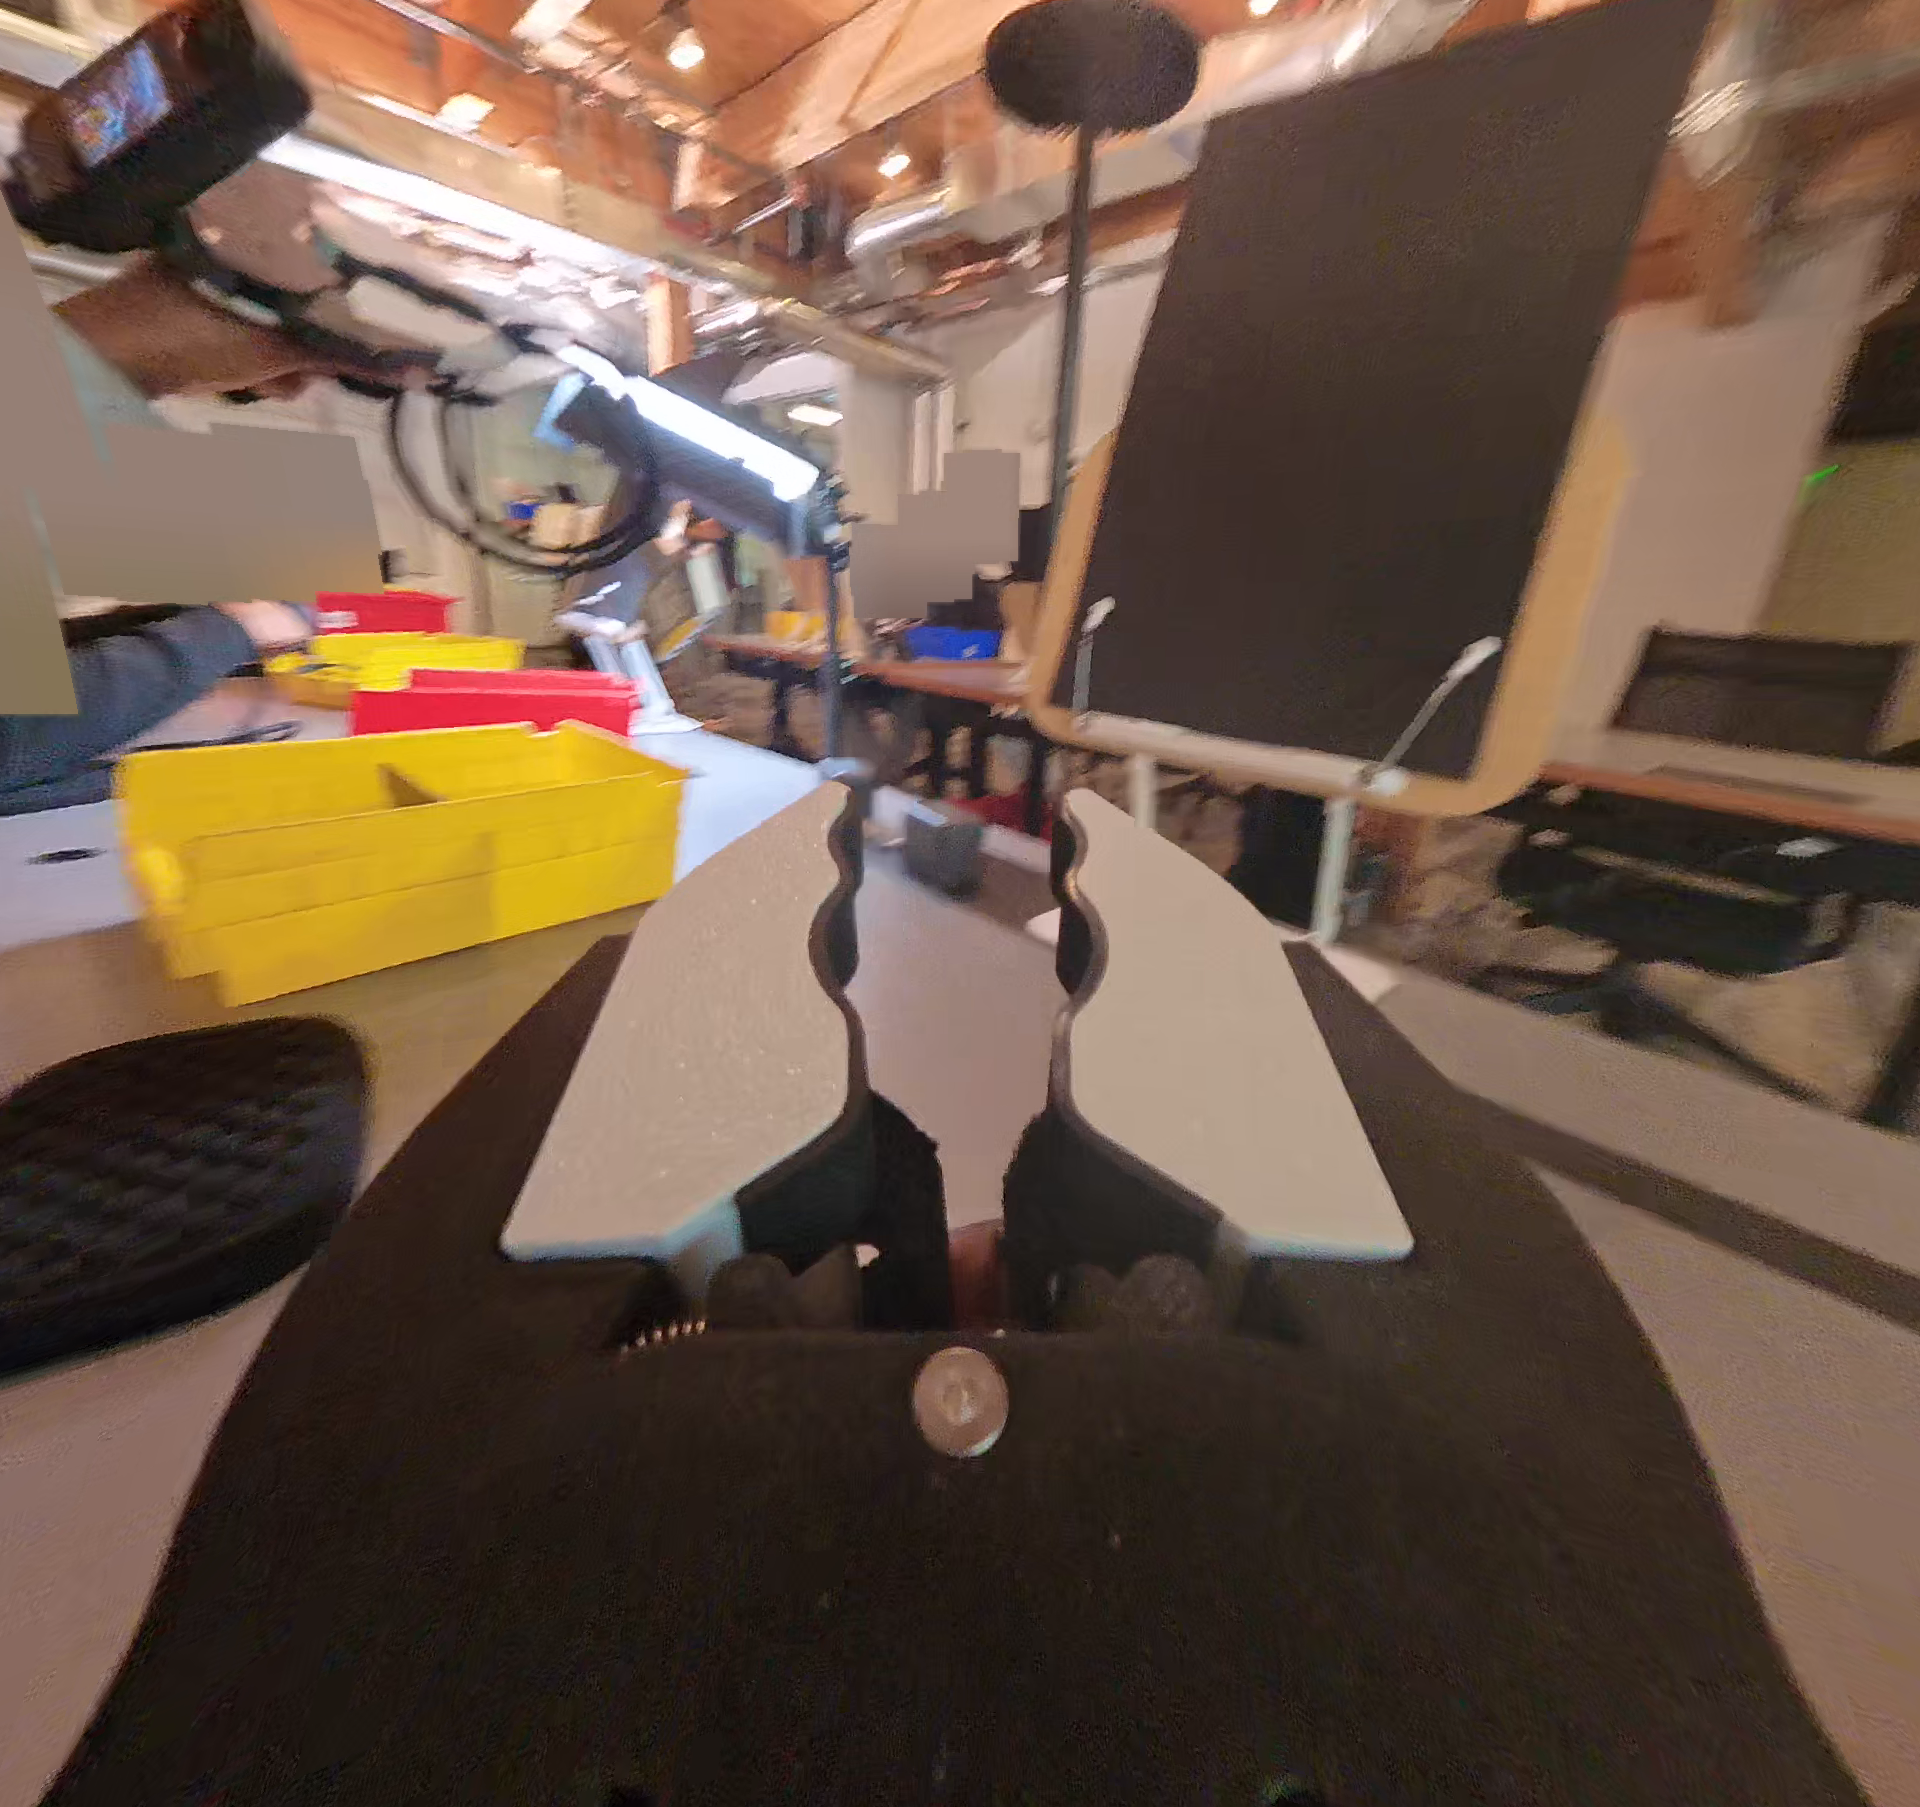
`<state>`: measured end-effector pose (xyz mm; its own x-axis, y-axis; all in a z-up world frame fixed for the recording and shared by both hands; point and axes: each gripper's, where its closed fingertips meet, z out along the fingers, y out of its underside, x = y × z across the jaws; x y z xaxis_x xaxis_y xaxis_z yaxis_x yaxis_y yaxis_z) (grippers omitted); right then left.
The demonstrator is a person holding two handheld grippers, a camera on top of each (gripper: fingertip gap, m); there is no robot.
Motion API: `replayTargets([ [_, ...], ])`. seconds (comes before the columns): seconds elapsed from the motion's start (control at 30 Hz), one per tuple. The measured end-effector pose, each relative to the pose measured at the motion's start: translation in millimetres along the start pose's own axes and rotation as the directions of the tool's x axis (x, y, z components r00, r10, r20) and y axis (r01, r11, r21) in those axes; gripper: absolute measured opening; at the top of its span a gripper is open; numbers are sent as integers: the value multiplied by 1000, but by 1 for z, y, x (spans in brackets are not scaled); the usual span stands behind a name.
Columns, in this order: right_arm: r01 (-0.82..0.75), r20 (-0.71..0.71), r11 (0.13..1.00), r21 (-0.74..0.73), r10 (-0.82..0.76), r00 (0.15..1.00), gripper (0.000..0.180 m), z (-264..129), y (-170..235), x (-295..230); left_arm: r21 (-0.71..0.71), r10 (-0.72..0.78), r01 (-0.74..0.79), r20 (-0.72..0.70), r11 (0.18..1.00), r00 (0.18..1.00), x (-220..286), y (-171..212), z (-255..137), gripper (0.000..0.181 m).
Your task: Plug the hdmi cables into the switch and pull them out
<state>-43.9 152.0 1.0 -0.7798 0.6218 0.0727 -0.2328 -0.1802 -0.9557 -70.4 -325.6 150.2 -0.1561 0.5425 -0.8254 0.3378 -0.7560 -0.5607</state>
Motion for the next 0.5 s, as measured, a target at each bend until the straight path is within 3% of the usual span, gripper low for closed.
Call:
replayTargets([
  [0.27,-219,310,949,-225,283,907,49,18,48,-64,262,-43,85,-161,961,986,82,-80,-71,12],
  [0.5,-322,468,876,-360,468,750,69,23,76,-113,399,-54,184,-315,898,948,157,-111,-129,12],
])
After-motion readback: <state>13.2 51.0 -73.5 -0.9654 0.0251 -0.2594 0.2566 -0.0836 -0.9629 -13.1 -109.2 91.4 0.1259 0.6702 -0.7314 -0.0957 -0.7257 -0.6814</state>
